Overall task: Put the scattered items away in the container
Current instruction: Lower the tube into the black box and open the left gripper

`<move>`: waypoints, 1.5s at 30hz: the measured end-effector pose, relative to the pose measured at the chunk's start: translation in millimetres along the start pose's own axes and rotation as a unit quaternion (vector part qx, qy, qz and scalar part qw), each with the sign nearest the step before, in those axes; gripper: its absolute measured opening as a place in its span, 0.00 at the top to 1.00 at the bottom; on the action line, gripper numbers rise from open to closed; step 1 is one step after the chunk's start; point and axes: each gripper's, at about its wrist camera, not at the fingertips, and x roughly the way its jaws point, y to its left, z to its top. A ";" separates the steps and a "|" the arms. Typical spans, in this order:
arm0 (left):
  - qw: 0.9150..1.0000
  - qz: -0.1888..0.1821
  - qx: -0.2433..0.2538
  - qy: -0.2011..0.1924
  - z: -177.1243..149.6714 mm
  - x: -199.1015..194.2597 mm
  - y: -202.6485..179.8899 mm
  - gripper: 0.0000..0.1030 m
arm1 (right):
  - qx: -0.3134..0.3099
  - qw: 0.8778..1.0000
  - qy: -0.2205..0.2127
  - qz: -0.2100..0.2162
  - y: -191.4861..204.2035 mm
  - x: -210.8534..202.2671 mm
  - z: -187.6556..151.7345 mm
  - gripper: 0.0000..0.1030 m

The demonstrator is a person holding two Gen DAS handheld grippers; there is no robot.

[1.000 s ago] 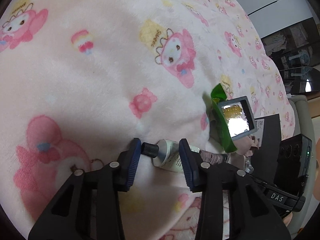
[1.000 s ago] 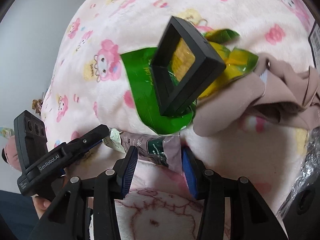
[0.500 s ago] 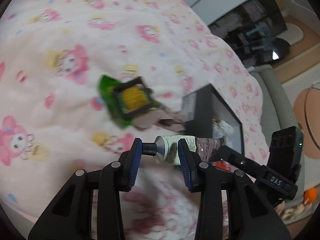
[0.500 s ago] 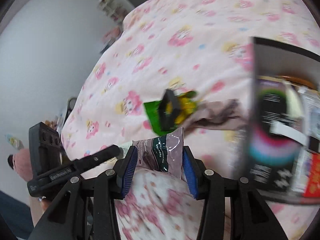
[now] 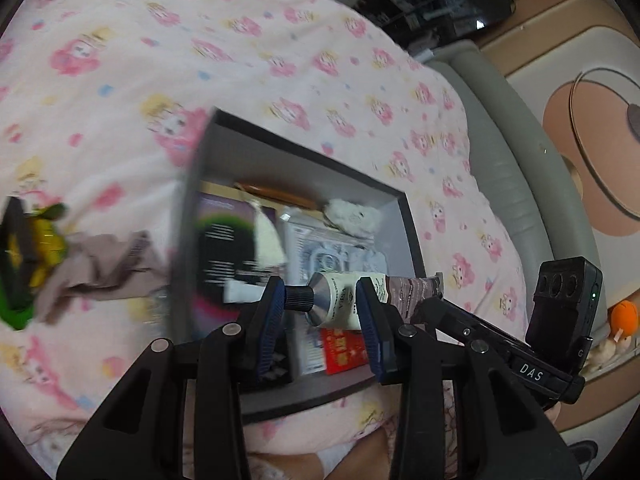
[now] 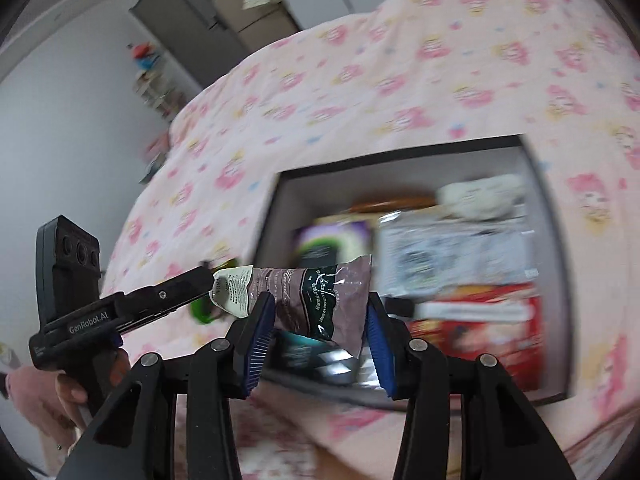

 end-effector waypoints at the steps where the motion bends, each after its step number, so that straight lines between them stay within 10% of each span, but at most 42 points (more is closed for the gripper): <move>1: 1.000 0.005 0.002 0.009 -0.2 13.4 -3.1 0.65 | 0.007 1.000 0.005 -0.009 -13.3 0.2 -0.5 0.59; 12: 0.988 0.119 0.024 0.095 -20.5 93.8 -13.1 0.64 | 0.004 0.996 0.082 -0.018 -83.9 40.3 -21.6 0.59; 22: 0.992 0.099 0.004 0.077 -16.1 78.5 -12.9 0.64 | -0.107 0.990 0.064 -0.060 -53.2 28.1 -3.9 0.60; 45: 0.987 0.107 0.079 0.094 -38.2 92.0 -34.1 0.64 | -0.136 0.981 0.095 -0.096 -56.2 76.4 -5.4 0.61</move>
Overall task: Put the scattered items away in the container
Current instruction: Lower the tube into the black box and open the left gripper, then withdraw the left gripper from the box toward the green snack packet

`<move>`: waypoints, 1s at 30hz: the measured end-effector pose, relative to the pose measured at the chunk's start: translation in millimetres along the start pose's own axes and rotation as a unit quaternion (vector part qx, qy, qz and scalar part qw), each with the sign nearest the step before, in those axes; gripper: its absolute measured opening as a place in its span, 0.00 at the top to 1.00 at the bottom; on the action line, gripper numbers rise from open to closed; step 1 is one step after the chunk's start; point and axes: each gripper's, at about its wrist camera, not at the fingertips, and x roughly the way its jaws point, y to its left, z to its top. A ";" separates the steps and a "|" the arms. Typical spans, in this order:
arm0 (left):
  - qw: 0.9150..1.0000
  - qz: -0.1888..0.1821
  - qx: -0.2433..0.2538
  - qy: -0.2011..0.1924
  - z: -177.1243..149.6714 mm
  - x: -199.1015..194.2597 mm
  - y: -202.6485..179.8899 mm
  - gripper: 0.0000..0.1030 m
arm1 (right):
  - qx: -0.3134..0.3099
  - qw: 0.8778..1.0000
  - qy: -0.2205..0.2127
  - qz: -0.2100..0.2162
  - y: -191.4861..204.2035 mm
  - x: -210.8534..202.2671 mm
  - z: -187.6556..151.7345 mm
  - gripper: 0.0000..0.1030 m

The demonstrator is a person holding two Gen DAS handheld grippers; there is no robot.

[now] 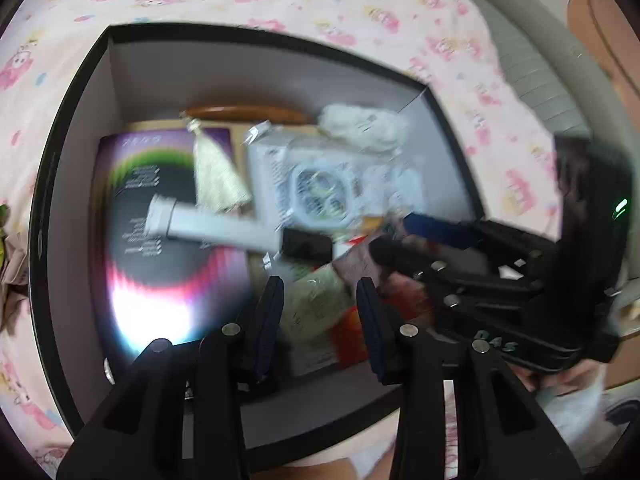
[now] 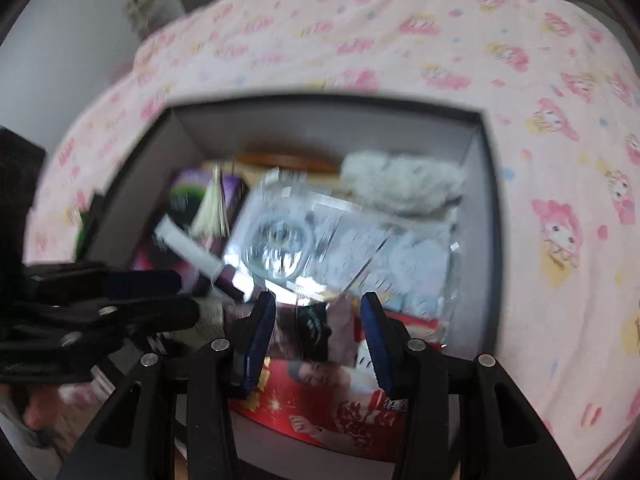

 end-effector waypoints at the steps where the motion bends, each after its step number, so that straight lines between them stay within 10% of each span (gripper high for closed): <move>1: 1.000 0.007 -0.005 -0.002 -0.5 2.0 1.7 0.64 | -0.004 1.000 0.003 -0.001 2.4 2.0 1.8 0.61; 10: 1.000 0.005 -0.014 0.005 -1.0 6.1 5.4 0.64 | 0.041 0.995 0.033 0.079 -13.7 -9.7 -13.6 0.61; 14: 1.000 -0.005 -0.015 -0.003 -4.7 -4.8 5.8 0.64 | 0.013 0.999 -0.027 0.012 -8.6 -21.0 13.8 0.61; 18: 1.000 -0.015 -0.010 -0.008 -3.0 -8.6 3.6 0.64 | 0.006 1.000 0.020 -0.010 -10.2 6.2 28.0 0.61; 30: 1.000 -0.018 -0.022 -0.010 -7.7 -5.5 15.4 0.64 | 0.024 0.998 0.040 0.034 -5.6 -17.4 -29.1 0.64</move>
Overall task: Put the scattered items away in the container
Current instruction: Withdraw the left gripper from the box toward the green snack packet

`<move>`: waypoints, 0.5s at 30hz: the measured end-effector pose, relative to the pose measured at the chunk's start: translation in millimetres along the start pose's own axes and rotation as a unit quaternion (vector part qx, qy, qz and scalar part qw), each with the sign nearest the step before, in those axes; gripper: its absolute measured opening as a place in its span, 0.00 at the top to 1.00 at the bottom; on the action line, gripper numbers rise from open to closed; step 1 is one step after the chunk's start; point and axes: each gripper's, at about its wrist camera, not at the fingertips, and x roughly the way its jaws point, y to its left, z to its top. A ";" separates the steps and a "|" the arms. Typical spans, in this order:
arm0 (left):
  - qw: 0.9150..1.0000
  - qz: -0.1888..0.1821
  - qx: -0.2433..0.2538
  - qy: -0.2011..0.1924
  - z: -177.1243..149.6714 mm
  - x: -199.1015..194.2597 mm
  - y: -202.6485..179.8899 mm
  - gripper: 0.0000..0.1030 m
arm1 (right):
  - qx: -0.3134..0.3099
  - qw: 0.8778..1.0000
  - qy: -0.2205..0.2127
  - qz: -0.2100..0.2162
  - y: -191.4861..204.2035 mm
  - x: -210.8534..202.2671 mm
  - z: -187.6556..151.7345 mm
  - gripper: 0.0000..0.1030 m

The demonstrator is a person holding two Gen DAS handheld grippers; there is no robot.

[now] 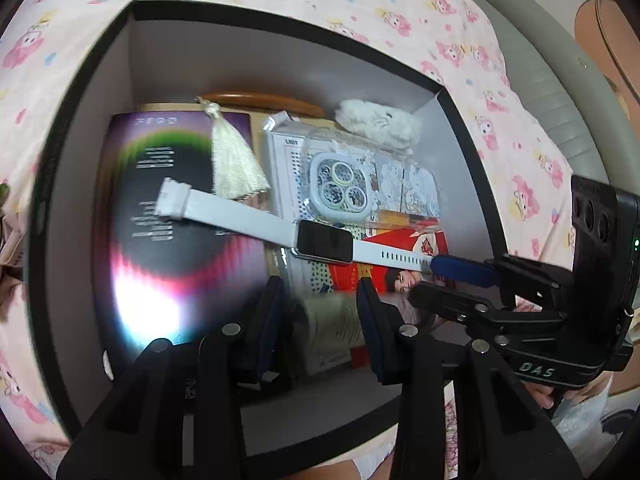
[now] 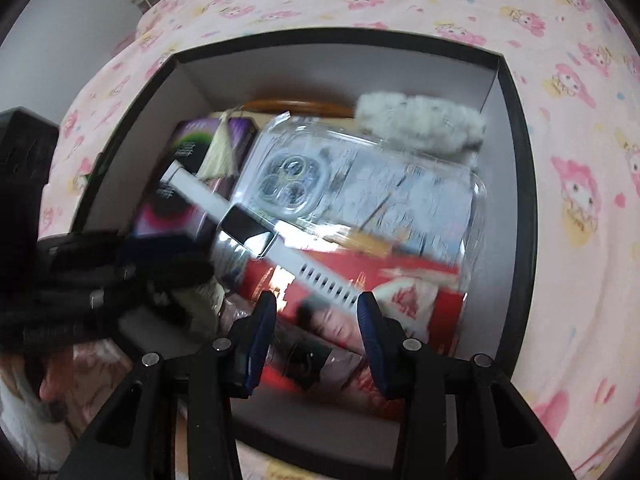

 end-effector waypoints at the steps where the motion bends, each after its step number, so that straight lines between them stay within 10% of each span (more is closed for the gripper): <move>1: 1.000 0.001 -0.004 -0.001 -1.4 -1.5 1.1 0.64 | 0.010 1.000 -0.011 0.009 -2.2 -4.7 -2.3 0.64; 10: 0.999 0.024 -0.027 0.007 -6.3 2.5 2.2 0.64 | 0.044 0.997 -0.067 0.018 -12.2 -19.0 0.6 0.64; 15: 0.999 -0.042 -0.016 0.026 -8.7 11.1 -18.1 0.64 | 0.028 0.996 -0.087 -0.009 -0.8 -13.6 -0.6 0.63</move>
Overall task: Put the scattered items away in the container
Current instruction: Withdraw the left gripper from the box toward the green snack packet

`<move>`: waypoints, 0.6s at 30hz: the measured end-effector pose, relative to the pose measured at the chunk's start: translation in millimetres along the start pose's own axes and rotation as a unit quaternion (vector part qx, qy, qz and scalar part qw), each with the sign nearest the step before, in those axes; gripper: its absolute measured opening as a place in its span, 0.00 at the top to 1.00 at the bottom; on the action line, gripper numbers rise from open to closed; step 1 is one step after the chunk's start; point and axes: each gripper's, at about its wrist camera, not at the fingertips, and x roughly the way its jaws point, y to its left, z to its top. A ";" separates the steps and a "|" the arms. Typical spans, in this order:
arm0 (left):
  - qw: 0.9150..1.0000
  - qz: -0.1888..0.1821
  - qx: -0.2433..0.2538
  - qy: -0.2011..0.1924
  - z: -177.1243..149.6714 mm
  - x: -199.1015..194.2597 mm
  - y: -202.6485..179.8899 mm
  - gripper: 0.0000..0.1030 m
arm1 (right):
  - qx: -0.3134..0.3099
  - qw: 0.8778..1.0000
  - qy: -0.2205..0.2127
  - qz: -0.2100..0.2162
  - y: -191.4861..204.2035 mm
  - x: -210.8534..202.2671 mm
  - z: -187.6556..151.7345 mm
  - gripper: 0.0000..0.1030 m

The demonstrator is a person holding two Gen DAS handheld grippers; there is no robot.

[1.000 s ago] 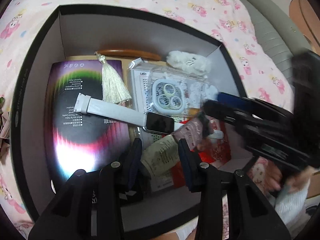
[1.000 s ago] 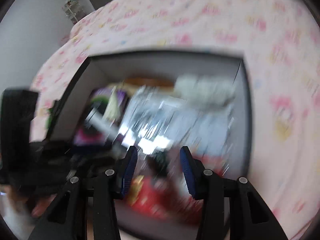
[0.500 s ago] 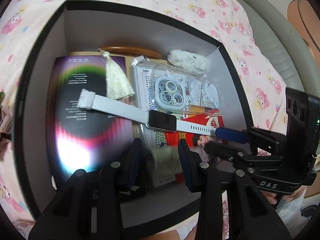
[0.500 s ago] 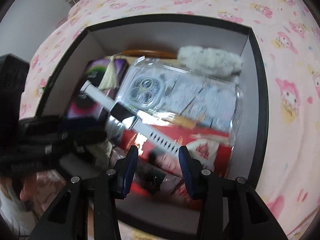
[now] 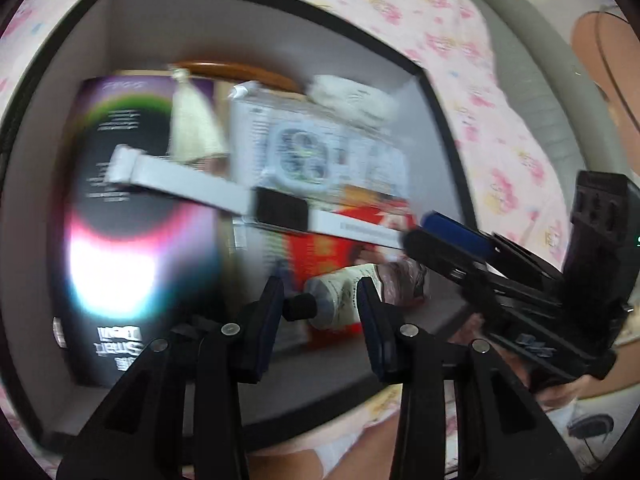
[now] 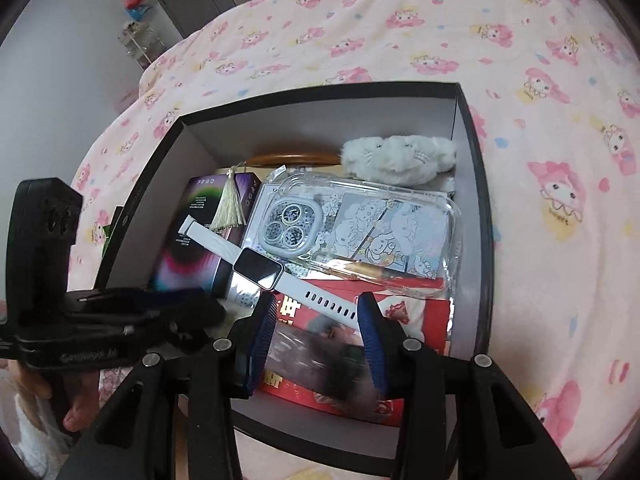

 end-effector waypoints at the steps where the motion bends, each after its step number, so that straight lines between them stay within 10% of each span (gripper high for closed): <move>1: 1.000 0.013 0.003 -0.009 -1.0 -2.6 -2.7 0.64 | -0.011 1.000 -0.009 -0.026 1.7 -2.7 -1.0 0.63; 18: 0.999 -0.032 0.006 -0.005 -2.7 7.3 -23.4 0.64 | 0.012 0.997 -0.034 -0.068 -14.6 -14.9 -15.2 0.63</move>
